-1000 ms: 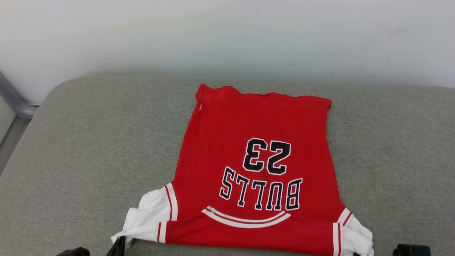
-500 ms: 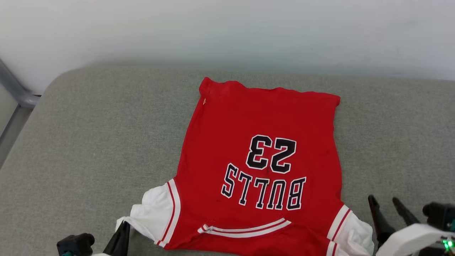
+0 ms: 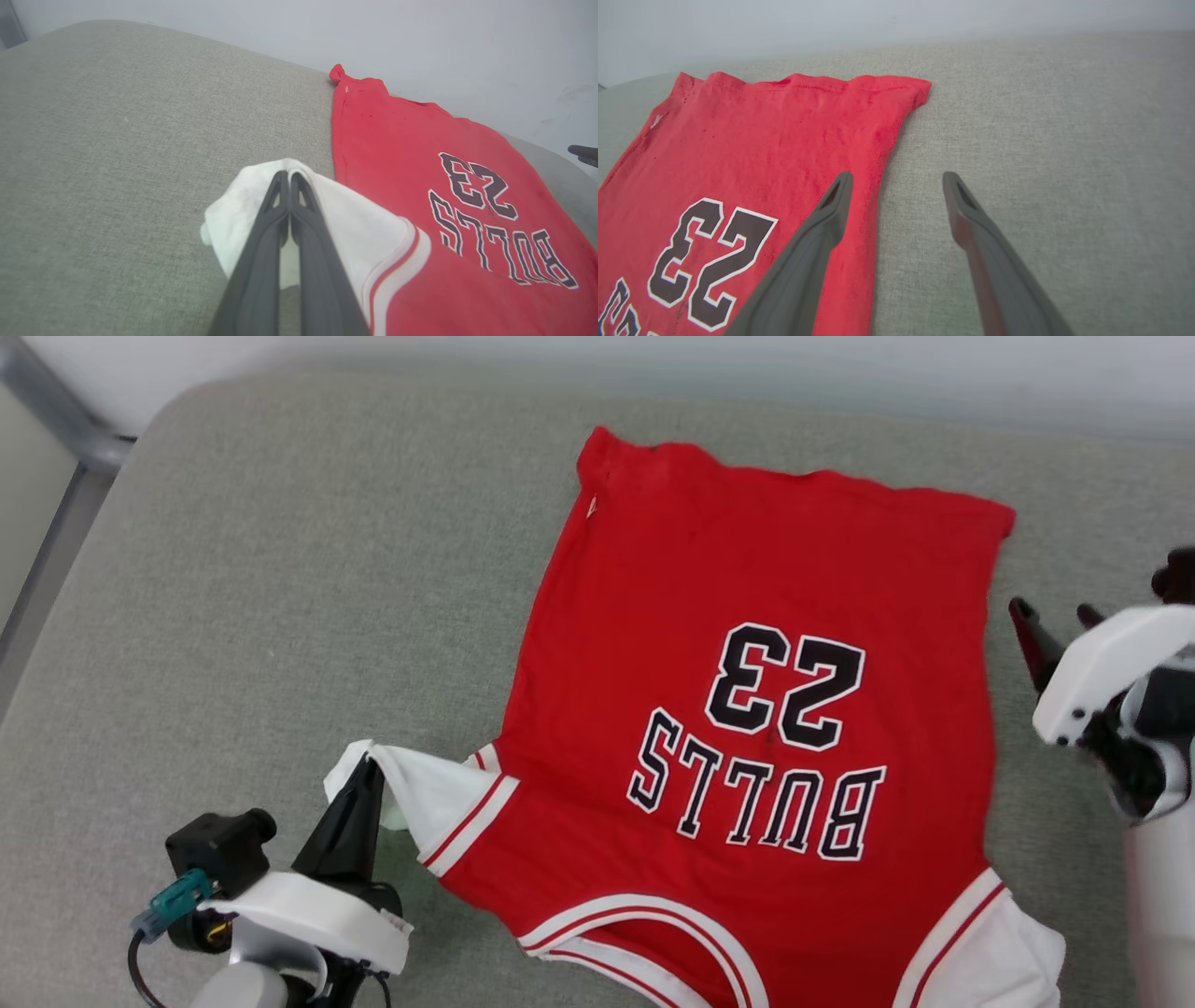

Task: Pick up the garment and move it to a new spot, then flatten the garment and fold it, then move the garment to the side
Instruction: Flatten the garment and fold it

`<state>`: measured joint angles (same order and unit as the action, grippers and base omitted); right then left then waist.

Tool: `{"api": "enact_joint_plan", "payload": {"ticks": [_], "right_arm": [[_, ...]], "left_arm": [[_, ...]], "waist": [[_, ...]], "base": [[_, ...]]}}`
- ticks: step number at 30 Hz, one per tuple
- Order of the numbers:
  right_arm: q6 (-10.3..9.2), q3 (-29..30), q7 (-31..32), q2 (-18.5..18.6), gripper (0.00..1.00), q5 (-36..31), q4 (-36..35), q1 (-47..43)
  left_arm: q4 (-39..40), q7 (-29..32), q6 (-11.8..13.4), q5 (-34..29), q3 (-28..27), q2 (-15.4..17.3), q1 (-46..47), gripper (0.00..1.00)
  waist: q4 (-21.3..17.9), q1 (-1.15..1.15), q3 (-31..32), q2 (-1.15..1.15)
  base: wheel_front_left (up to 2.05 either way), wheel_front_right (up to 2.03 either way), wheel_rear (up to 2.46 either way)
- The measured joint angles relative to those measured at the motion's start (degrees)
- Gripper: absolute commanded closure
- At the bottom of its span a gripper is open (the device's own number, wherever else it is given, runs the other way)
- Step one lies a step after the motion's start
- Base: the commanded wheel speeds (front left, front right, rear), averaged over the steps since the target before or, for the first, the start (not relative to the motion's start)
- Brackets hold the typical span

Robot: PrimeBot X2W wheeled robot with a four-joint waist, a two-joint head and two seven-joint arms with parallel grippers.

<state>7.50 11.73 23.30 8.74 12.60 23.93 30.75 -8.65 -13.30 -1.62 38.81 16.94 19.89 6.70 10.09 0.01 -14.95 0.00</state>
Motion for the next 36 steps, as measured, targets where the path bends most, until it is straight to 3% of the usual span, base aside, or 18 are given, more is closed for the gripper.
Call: {"api": "enact_joint_plan", "payload": {"ticks": [10,14,19,20,21,22,29,36], "right_arm": [[0.0,3.96,16.79,3.13,0.0,-9.04,12.3,20.82],[0.01,9.09,20.04,2.99,0.0,-14.8,16.52,26.62],[0.0,12.56,26.42,2.54,0.0,-17.2,19.54,28.15],[0.03,13.59,27.24,2.45,0.07,-17.4,19.63,28.25],[0.04,14.35,28.04,2.35,0.58,-17.69,19.67,28.35],[0.04,14.5,28.27,2.29,1.0,-18.16,19.65,28.41],[-0.01,13.77,26.89,1.64,1.0,-19.69,19.65,27.53],[0.0,8.1,26.1,3.81,1.0,-17.82,18.73,24.98]], "left_arm": [[1.26,-0.81,-2.68,-1.34,1.9,-1.49,5.97,1.0],[1.42,-1.18,-3.93,-1.77,2.81,-2.57,8.47,1.0],[1.07,-1.51,-4.52,-1.78,2.92,-2.93,8.87,1.0],[0.93,-1.52,-4.65,-1.78,2.89,-2.96,8.93,1.0],[0.69,-1.52,-4.78,-1.78,2.89,-3.03,9.08,1.0],[0.52,-1.53,-4.89,-1.81,2.88,-3.11,9.21,1.0],[-1.65,-1.59,-5.27,-1.94,2.97,-3.77,9.47,1.0],[-3.58,-1.6,-5.36,-2.27,2.97,-3.72,7.53,1.0]], "waist": [[5.14,0.0,-7.72,0.0],[7.75,0.0,-11.63,0.0],[9.08,-0.01,-13.0,0.0],[9.17,-0.01,-13.12,0.0],[9.27,-0.02,-13.2,0.0],[9.35,-0.02,-13.27,0.0],[9.39,-0.01,-11.67,0.0],[8.73,-0.01,-7.02,0.0]], "base": [[0.0,0.0,0.0],[0.0,0.0,0.0],[0.0,0.0,0.0],[0.0,0.0,0.0],[0.0,0.0,0.0],[0.0,0.0,0.0],[0.0,0.0,0.0],[0.0,0.0,0.0]]}}
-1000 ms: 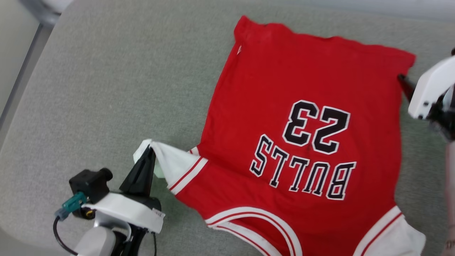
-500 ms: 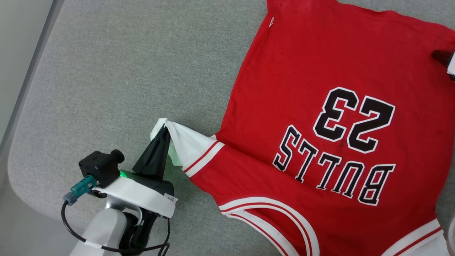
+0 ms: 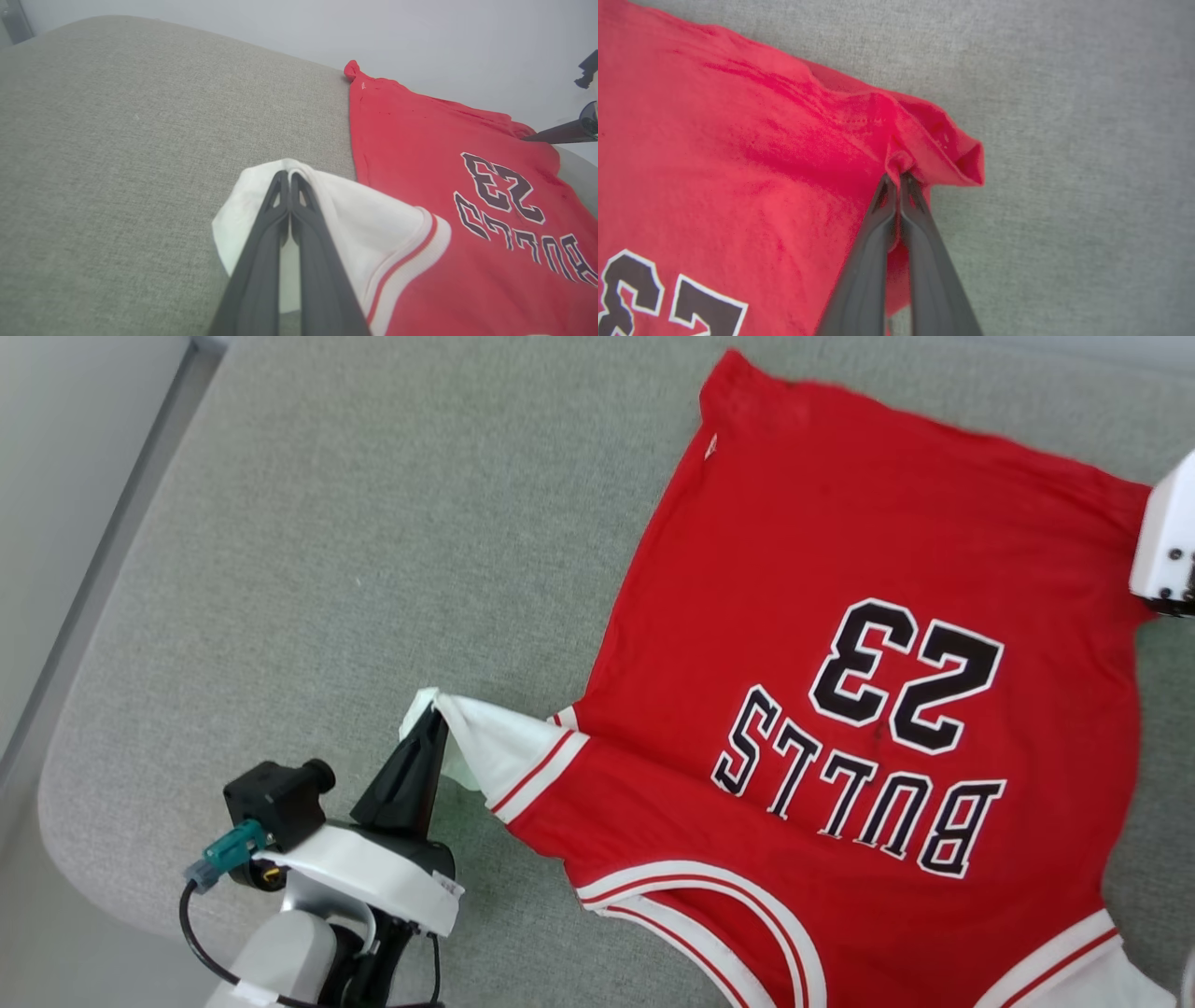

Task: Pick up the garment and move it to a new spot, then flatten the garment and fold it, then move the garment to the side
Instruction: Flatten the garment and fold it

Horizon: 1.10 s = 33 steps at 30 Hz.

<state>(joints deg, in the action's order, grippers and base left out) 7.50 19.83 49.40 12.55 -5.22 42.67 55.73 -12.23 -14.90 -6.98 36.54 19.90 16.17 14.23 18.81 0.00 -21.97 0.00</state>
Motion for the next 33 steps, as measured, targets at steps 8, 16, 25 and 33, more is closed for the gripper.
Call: {"api": "enact_joint_plan", "payload": {"ticks": [8,16,25,33], "right_arm": [[0.0,-2.26,0.29,3.78,1.0,9.02,-9.32,-12.02],[0.01,2.74,0.07,-1.21,1.0,17.46,-28.26,-36.2],[0.01,5.69,-1.55,-8.69,1.0,20.62,-42.88,-59.53],[0.02,5.14,-6.1,-9.55,1.0,28.51,-40.61,-70.41]], "left_arm": [[-1.05,0.45,1.44,0.45,0.2,0.42,-3.74,1.0],[0.03,2.21,4.5,1.03,-0.71,1.93,-8.21,1.0],[1.85,5.38,7.97,1.71,-1.87,4.0,-11.96,1.0],[2.57,7.2,9.6,2.69,-2.35,5.04,-15.08,1.0]], "waist": [[-1.18,0.0,6.87,0.0],[-4.39,-0.01,12.37,0.0],[-9.02,-0.01,15.5,0.0],[-11.97,-0.01,17.35,0.0]], "base": [[0.0,0.0,0.0],[0.0,0.0,0.0],[0.0,0.0,0.0],[0.0,0.0,0.0]]}}
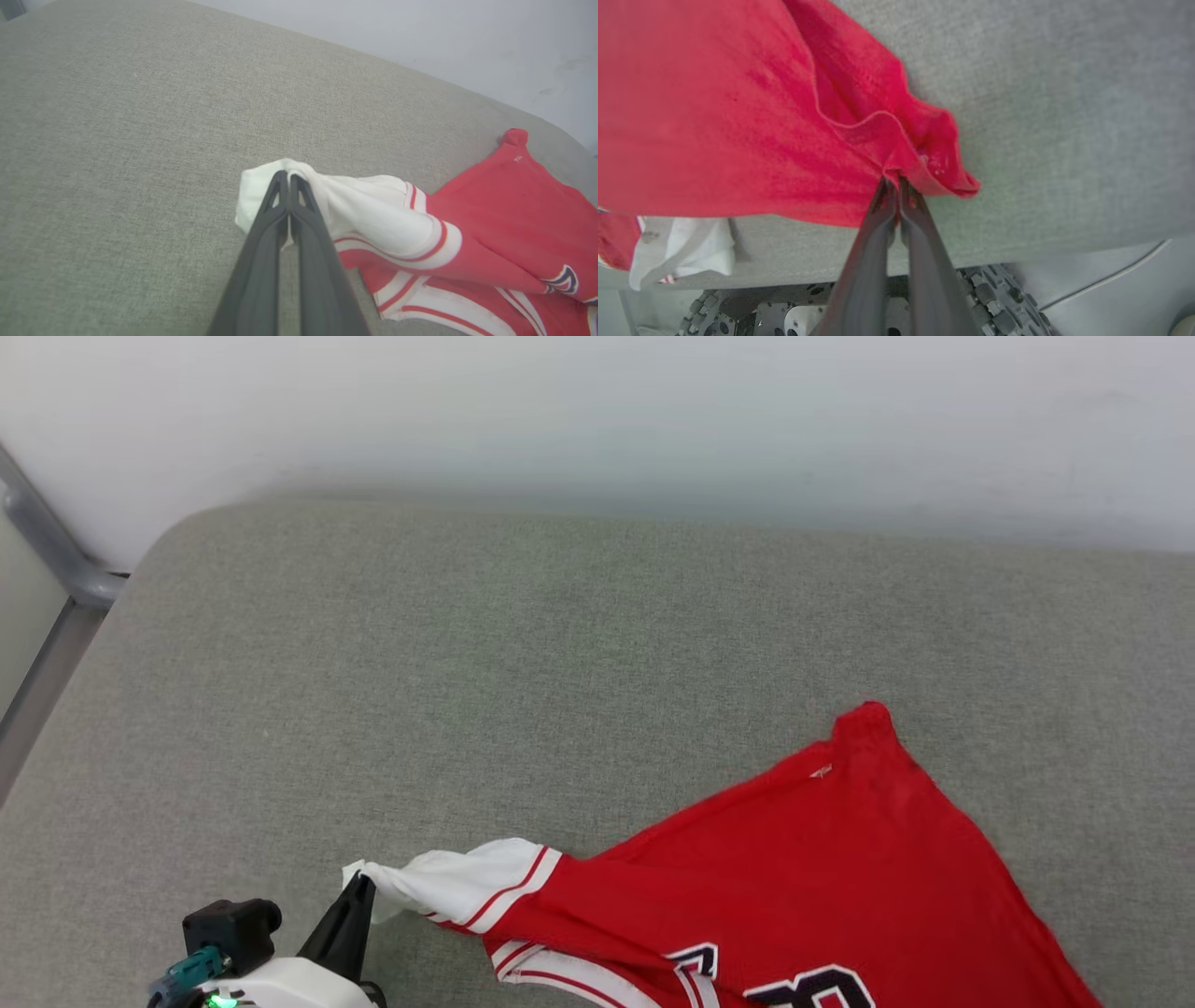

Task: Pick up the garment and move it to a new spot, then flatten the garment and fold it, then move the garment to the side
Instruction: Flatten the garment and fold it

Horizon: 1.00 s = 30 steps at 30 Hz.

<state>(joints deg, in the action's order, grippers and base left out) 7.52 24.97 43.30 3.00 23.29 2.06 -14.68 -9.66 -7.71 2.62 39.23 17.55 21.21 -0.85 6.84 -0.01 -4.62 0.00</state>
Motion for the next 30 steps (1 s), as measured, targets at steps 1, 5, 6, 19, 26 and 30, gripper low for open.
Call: {"api": "enact_joint_plan", "payload": {"ticks": [1,5,6,19,26,30], "right_arm": [[0.0,-0.45,-1.04,0.01,1.0,0.56,0.74,-1.09],[0.02,-1.76,-5.97,0.01,0.52,2.89,3.78,-3.19],[0.02,-1.82,-7.87,0.01,0.0,4.32,4.36,-3.19],[-0.02,-1.8,-34.34,-0.2,0.0,1.87,4.17,4.39],[-0.02,-3.43,-35.53,0.69,0.0,-3.78,4.97,14.44],[-0.01,-8.48,-28.52,4.57,0.0,-4.68,6.33,20.93]], "left_arm": [[0.13,0.04,0.13,0.14,0.0,0.0,-0.38,1.0],[0.62,0.51,0.51,0.36,0.27,-0.03,-1.19,1.0],[0.71,0.59,0.51,0.36,0.46,-0.02,-1.19,1.0],[1.41,0.81,0.47,0.33,1.67,-0.42,-0.71,1.0],[1.98,-0.12,-0.26,0.21,1.92,-0.94,2.21,1.0],[1.94,-0.99,-1.16,0.21,2.22,-1.46,3.74,1.0]], "waist": [[-0.27,0.0,0.19,0.0],[-0.87,0.0,0.58,0.0],[-0.86,0.0,0.54,0.0],[-0.35,0.01,-0.42,0.0],[0.34,0.01,-3.44,0.0],[1.0,0.02,-5.71,0.0]], "base": [[0.0,0.0,0.0],[0.0,0.0,0.0],[0.0,0.0,0.0],[0.0,0.0,0.0],[0.0,0.0,0.0],[0.0,0.0,0.0]]}}
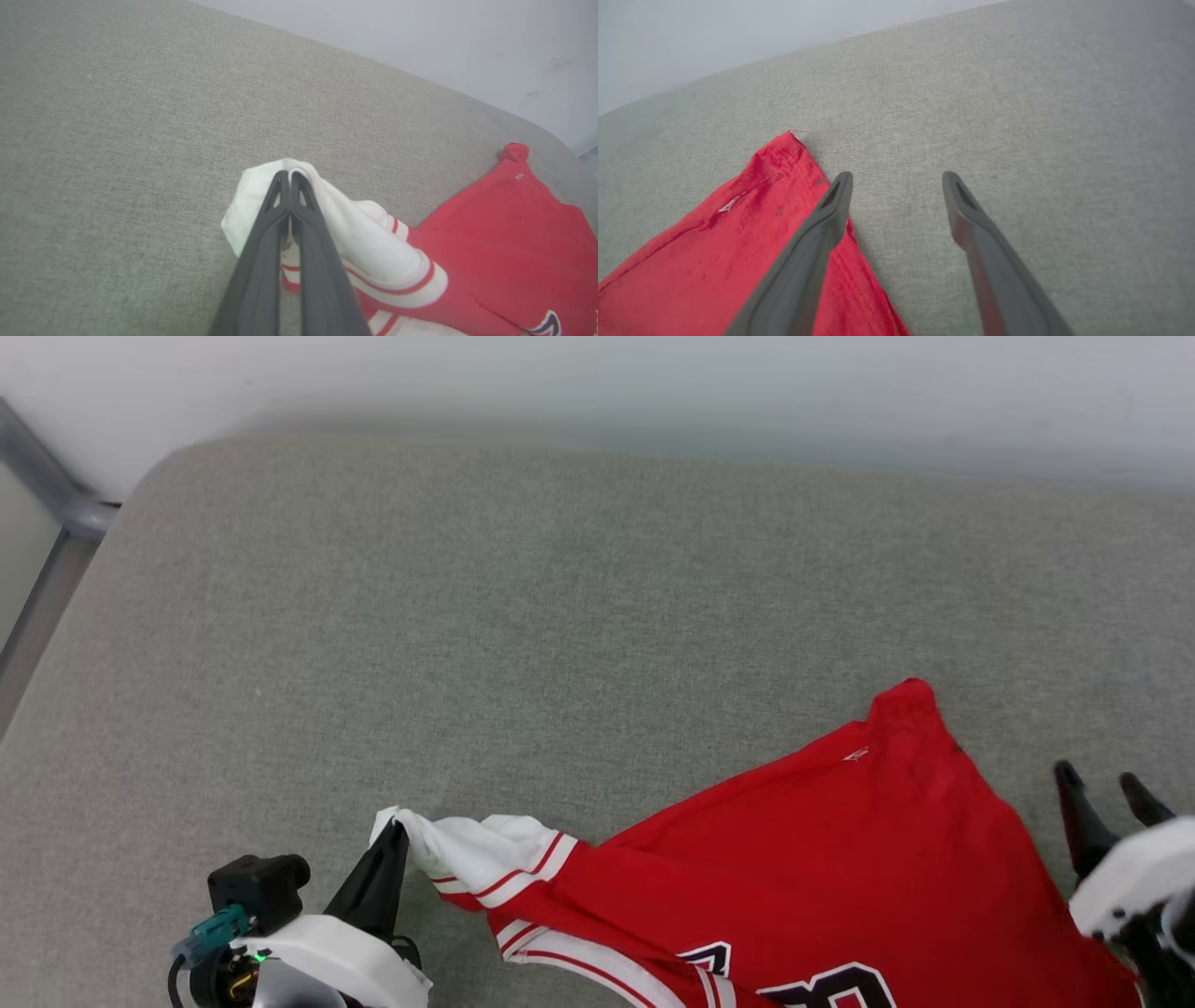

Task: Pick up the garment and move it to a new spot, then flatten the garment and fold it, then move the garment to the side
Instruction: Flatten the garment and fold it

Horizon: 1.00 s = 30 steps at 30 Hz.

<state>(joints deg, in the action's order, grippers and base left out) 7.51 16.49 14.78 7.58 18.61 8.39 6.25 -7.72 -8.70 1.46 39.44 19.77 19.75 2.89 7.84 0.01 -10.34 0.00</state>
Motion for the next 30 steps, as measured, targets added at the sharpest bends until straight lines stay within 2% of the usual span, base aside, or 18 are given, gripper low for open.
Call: {"api": "enact_joint_plan", "payload": {"ticks": [4,8,10,18,22,27,28,29,30], "right_arm": [[0.0,-5.39,12.69,4.56,0.0,0.1,1.9,5.1],[-0.01,-8.89,23.35,6.9,0.0,0.46,2.67,9.87],[-0.01,-10.66,26.79,7.58,0.0,0.42,2.98,11.9],[-0.01,-18.08,32.92,10.57,0.0,0.08,6.87,18.9],[-0.01,-22.1,34.34,11.7,0.0,1.91,10.12,20.54],[-0.02,-24.21,36.54,12.68,0.0,5.28,13.9,21.5],[-0.03,-24.55,36.89,12.8,0.21,6.06,14.32,21.73],[-0.03,-24.81,37.1,12.91,0.81,6.54,14.61,21.9],[-0.03,-24.86,37.27,12.91,1.0,7.12,14.94,22.04]], "left_arm": [[-0.56,-0.38,-0.97,-0.02,0.55,-0.35,1.26,1.0],[-1.18,-0.55,-1.52,-0.09,1.07,-0.43,2.08,1.0],[-1.38,-0.58,-1.8,-0.26,1.31,-0.54,2.85,1.0],[-1.88,-1.07,-2.96,-0.47,2.25,-1.13,5.48,1.0],[-2.47,-1.31,-3.52,-0.67,2.92,-1.56,6.36,1.0],[-3.27,-1.46,-3.97,-0.67,3.36,-1.92,6.81,1.0],[-3.39,-1.55,-3.98,-0.58,3.37,-1.91,6.82,1.0],[-3.53,-1.56,-3.99,-0.54,3.36,-1.89,6.82,1.0],[-3.59,-1.56,-3.99,-0.43,3.36,-1.87,6.83,1.0]], "waist": [[1.12,0.0,-1.57,0.0],[2.47,0.0,-2.19,0.0],[3.14,0.0,-2.51,0.0],[5.09,0.0,-4.79,0.0],[5.73,0.0,-5.73,0.0],[6.12,-0.01,-5.98,0.0],[6.1,-0.01,-6.0,0.0],[6.05,-0.01,-6.01,0.0],[5.96,-0.01,-6.05,0.0]], "base": [[0.0,0.0,0.0],[0.0,0.0,0.0],[0.0,0.0,0.0],[0.0,0.0,0.0],[0.0,0.0,0.0],[0.0,0.0,0.0],[0.0,0.0,0.0],[0.0,0.0,0.0],[0.0,0.0,0.0]]}}
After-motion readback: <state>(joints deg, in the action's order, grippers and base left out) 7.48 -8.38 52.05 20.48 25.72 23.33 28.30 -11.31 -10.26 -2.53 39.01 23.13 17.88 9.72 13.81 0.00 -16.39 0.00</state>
